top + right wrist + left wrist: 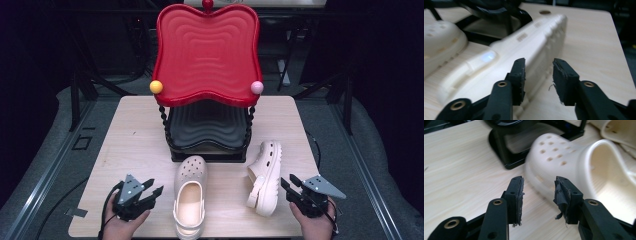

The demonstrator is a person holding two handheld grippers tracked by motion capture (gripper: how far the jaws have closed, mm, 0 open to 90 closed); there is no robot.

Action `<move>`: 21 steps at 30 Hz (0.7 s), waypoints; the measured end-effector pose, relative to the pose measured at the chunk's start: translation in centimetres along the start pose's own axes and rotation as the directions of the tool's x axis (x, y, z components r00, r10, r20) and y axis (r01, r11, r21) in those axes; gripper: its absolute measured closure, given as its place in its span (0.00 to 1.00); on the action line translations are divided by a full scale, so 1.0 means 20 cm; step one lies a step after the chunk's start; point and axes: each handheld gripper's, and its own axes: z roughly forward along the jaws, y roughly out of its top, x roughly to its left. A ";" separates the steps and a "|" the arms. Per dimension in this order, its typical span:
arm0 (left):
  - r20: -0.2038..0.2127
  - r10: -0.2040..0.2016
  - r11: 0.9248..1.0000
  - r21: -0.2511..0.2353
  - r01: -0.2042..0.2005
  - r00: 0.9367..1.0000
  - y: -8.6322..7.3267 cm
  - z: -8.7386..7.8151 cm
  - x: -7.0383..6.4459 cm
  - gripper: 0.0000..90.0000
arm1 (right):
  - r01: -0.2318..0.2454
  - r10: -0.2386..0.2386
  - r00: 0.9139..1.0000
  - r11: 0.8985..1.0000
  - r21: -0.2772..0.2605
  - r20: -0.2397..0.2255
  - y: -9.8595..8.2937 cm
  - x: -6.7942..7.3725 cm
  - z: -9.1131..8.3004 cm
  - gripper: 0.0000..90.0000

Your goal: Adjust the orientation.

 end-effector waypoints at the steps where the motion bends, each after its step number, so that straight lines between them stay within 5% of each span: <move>1: -0.005 -0.023 1.000 -0.011 0.023 1.000 -0.02 -0.01 0.03 0.63 | 0.010 -0.010 1.000 1.000 -0.009 -0.007 0.01 0.02 0.00 0.74; 4: -0.016 -0.080 0.996 -0.028 0.080 0.997 -0.05 -0.02 0.08 0.59 | 0.032 -0.034 0.999 0.999 -0.042 -0.037 0.04 0.07 -0.01 0.76; 5: -0.006 -0.132 0.990 -0.044 0.132 0.991 -0.06 -0.02 0.12 0.59 | 0.069 -0.071 0.996 0.996 -0.050 -0.054 0.06 0.11 0.00 0.80; 8: -0.004 -0.162 0.984 -0.070 0.162 0.987 -0.07 -0.02 0.15 0.58 | 0.122 -0.124 0.991 0.992 -0.030 -0.052 0.07 0.15 0.02 0.83; 13: -0.008 -0.169 0.984 -0.061 0.168 0.986 -0.09 -0.01 0.17 0.58 | 0.191 -0.188 0.981 0.980 0.049 -0.048 0.04 0.18 0.07 0.90; 21: -0.017 -0.150 0.987 -0.063 0.148 0.989 -0.10 -0.01 0.17 0.58 | 0.167 -0.165 0.986 0.985 0.047 -0.032 0.03 0.15 0.04 0.97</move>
